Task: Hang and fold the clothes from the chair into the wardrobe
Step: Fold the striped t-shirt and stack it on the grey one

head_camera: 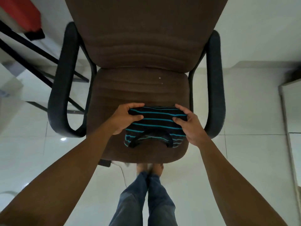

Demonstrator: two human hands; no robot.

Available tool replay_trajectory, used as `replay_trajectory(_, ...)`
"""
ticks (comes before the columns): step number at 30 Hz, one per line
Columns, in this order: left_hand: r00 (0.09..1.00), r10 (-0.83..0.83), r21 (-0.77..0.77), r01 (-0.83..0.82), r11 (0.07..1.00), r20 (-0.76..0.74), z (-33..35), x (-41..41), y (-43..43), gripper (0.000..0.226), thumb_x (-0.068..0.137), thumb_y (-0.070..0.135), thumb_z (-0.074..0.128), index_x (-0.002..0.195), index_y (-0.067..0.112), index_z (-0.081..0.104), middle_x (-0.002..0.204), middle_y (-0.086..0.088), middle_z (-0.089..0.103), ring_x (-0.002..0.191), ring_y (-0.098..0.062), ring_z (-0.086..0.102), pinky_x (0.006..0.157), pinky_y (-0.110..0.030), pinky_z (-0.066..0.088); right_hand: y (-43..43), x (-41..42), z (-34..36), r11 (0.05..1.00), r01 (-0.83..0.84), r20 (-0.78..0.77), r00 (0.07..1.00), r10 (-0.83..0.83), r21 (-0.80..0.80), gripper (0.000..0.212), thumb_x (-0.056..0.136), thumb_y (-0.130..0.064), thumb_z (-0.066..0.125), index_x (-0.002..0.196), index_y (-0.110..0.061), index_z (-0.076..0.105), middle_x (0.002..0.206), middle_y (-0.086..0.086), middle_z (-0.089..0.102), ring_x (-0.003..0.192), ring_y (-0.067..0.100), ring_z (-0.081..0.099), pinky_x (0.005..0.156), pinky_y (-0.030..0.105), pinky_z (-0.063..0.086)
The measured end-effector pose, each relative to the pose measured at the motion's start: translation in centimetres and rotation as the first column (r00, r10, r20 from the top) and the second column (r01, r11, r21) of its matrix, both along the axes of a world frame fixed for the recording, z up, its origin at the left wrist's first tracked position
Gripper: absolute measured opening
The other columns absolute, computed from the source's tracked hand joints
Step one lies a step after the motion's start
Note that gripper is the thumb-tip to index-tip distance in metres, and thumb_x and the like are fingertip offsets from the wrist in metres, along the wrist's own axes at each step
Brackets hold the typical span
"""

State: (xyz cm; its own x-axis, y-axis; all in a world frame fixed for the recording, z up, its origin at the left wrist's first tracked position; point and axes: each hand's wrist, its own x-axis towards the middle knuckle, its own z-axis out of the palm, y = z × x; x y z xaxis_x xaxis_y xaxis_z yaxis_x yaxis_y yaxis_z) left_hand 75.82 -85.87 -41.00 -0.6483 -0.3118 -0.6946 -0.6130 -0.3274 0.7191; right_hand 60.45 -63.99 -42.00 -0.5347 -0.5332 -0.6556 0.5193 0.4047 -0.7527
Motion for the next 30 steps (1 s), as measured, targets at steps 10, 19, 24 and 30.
replay_trajectory(10, 0.919, -0.32, -0.145, 0.293, 0.945, -0.23, 20.3, -8.5, 7.1, 0.066, 0.089, -0.002, 0.068, 0.143, 0.03, 0.049, 0.123, 0.013, 0.058, 0.09, 0.007, 0.068, 0.074, -0.016, 0.056, 11.1, -4.1, 19.5, 0.977, 0.143, -0.173, 0.97, -0.17, -0.158, 0.057, 0.093, -0.005, 0.064, 0.138, -0.039, 0.055, 0.134, -0.001, 0.057, 0.118, 0.023, 0.062, 0.097, 0.047, 0.055)
replay_trajectory(19, 0.711, -0.566, -0.292, 0.485, 0.824, -0.417, 33.6, -18.6, 28.9, 0.073, 0.087, 0.0, 0.071, 0.148, 0.026, 0.043, 0.131, -0.001, 0.059, 0.111, -0.016, 0.065, 0.094, -0.036, 0.056, 34.5, -6.1, 33.7, 0.885, 0.383, -0.385, 0.799, -0.462, -0.265, 0.065, 0.091, -0.006, 0.067, 0.145, -0.037, 0.048, 0.135, -0.002, 0.055, 0.117, 0.024, 0.063, 0.095, 0.045, 0.056)
replay_trajectory(24, 0.539, -0.687, -0.343, 0.605, 0.719, -0.488, 38.2, -21.1, 47.3, 0.072, 0.088, 0.0, 0.07, 0.149, 0.027, 0.041, 0.124, 0.006, 0.057, 0.107, -0.012, 0.064, 0.091, -0.034, 0.058, 53.0, -3.5, 38.8, 0.805, 0.525, -0.482, 0.649, -0.589, -0.278, 0.067, 0.09, -0.005, 0.069, 0.143, -0.041, 0.048, 0.137, -0.001, 0.055, 0.116, 0.023, 0.063, 0.096, 0.045, 0.056)
replay_trajectory(30, 0.293, -0.783, -0.397, 0.733, 0.552, -0.549, 41.5, -22.8, 68.6, 0.076, 0.085, 0.003, 0.074, 0.148, 0.031, 0.043, 0.136, 0.0, 0.053, 0.115, -0.016, 0.061, 0.095, -0.034, 0.056, 72.1, 2.7, 43.4, 0.64, 0.703, -0.607, 0.371, -0.703, -0.311, 0.069, 0.089, 0.005, 0.066, 0.145, -0.031, 0.048, 0.128, -0.002, 0.065, 0.101, 0.01, 0.071, 0.081, 0.024, 0.058)
